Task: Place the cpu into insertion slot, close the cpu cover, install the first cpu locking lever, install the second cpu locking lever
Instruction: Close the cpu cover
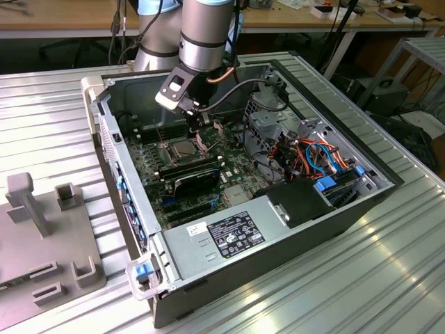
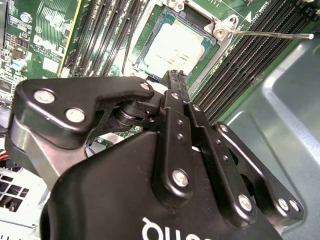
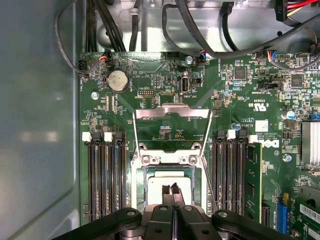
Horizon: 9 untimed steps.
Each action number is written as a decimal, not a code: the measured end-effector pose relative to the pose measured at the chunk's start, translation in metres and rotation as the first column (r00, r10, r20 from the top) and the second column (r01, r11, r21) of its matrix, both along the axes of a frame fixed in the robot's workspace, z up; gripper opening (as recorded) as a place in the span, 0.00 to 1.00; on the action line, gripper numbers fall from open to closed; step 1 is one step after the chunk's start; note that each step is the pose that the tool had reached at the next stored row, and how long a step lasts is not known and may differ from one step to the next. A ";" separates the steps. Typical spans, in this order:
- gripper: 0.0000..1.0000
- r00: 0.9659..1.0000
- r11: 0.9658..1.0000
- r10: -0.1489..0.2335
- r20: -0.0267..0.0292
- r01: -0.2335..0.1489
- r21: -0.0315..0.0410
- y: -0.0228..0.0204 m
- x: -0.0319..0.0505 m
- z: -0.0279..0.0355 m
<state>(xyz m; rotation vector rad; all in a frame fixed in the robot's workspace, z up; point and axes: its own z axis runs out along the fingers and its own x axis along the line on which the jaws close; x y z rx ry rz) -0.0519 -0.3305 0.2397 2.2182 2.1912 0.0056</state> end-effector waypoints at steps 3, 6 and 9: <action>0.11 1.000 1.000 0.000 0.000 0.000 0.000 -0.0001 0.0012 0.0001; 0.11 1.000 1.000 0.000 0.000 0.000 0.000 0.0000 0.0060 0.0000; 0.11 1.000 1.000 0.000 0.000 0.000 0.000 0.0000 0.0066 -0.0001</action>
